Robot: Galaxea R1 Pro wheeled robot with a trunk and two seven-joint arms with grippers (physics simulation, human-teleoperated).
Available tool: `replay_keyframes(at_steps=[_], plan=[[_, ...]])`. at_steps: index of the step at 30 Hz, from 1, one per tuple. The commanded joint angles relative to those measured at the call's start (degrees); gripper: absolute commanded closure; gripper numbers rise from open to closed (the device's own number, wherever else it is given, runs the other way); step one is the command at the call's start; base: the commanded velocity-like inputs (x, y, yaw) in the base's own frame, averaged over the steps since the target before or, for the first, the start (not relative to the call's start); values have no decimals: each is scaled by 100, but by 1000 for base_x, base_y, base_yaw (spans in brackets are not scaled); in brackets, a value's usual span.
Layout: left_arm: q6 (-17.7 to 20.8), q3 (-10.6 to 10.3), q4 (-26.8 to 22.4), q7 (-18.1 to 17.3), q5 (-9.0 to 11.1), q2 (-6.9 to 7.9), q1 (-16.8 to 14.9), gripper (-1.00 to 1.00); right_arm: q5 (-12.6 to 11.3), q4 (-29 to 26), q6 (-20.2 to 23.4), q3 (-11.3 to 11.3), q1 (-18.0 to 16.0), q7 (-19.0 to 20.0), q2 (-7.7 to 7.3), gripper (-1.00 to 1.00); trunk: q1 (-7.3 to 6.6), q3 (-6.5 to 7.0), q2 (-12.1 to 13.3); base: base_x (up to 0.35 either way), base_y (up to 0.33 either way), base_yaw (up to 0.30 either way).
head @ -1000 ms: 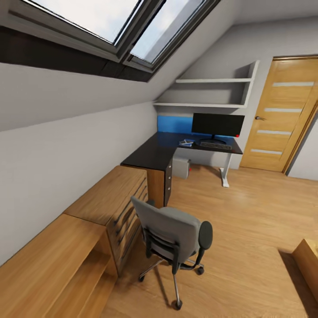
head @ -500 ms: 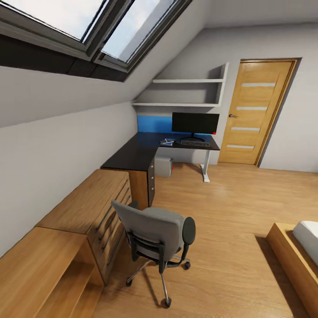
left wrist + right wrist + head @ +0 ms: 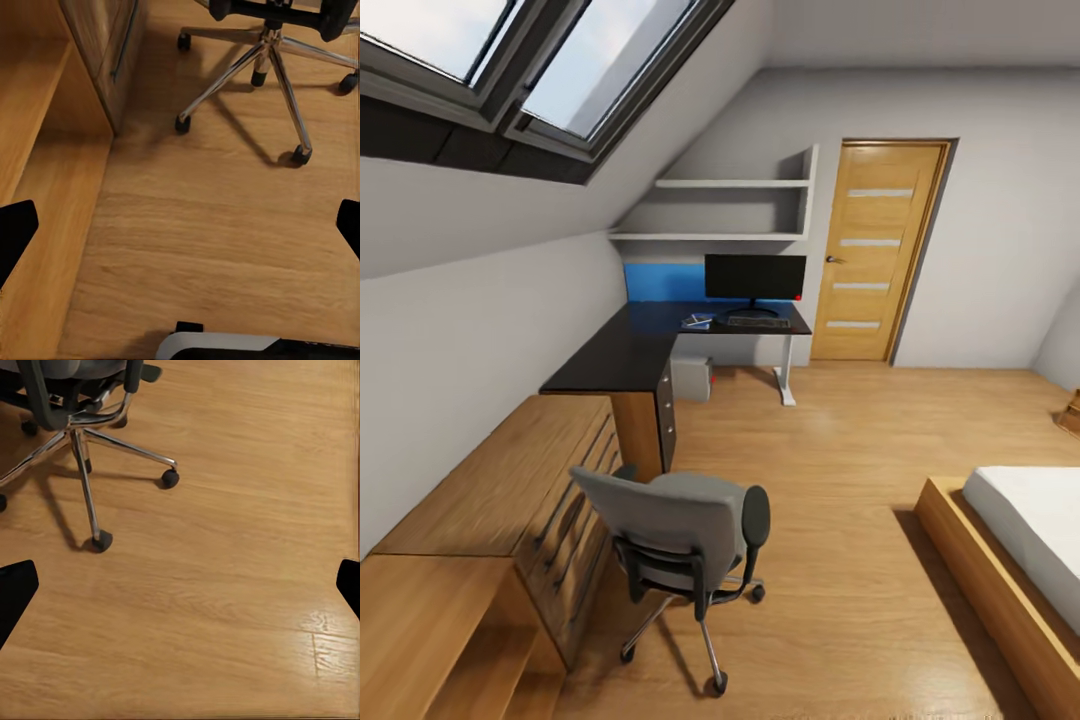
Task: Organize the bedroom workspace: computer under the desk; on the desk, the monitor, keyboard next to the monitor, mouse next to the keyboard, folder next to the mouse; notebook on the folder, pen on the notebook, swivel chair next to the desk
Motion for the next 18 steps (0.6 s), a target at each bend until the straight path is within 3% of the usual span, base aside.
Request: replay_keyframes(at_steps=[1, 8, 12, 18], plan=[[-4, -29, 0, 12, 28, 0, -3, -100, -23, 13, -20, 50, -8, -33, 4, -100, 3, -13, -13, 0, 282, -300], [27, -29, 0, 12, 28, 0, -3, -100, -23, 13, -20, 50, -8, -33, 4, -100, 3, -13, -13, 0, 284, -300], [31, -29, 0, 12, 28, 0, -3, -100, -23, 13, -20, 50, -9, -33, 7, -100, 3, -13, -13, 0, 89, -264], [32, -23, 0, 12, 28, 0, -3, -100, -23, 13, -20, 50, -8, -35, 20, -100, 3, -13, -13, 0, 26, -68]])
